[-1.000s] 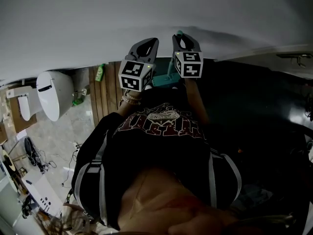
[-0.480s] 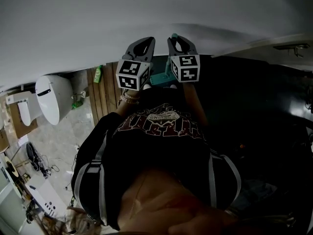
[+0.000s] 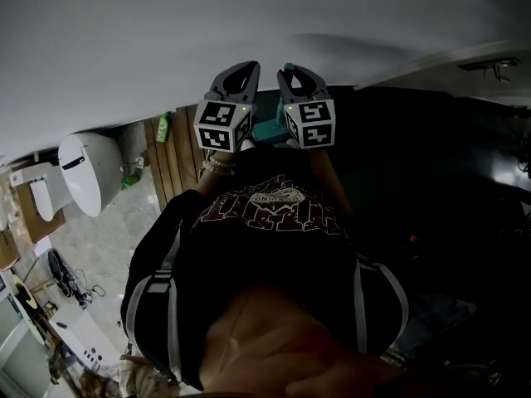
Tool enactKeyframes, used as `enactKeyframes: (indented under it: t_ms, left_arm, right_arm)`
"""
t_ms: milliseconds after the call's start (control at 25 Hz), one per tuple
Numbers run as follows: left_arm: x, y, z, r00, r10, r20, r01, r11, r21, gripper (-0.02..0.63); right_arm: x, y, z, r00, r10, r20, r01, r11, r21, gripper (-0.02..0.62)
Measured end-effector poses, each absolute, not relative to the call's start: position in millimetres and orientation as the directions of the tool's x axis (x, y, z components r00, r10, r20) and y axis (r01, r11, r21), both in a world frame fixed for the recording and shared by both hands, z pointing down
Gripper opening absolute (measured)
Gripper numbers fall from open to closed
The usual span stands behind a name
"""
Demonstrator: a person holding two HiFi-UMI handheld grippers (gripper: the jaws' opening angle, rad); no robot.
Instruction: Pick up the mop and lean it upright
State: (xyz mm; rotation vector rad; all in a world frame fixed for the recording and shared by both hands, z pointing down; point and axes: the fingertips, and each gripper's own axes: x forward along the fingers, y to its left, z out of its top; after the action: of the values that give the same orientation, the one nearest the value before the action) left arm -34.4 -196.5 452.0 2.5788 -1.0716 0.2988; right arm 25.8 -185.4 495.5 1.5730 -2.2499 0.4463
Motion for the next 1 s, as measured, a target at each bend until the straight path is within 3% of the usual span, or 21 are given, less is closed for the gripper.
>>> enactKeyframes:
  t_ms: [1000]
  left_arm:
    - [-15.2,-179.3,453.8,0.711,-0.626,0.321,-0.698,-0.684,0.213,0.040]
  right_arm:
    - [36.8,-133.7,490.3,-0.329,-0.823,0.462,-0.939,0.338,-0.067,0.111]
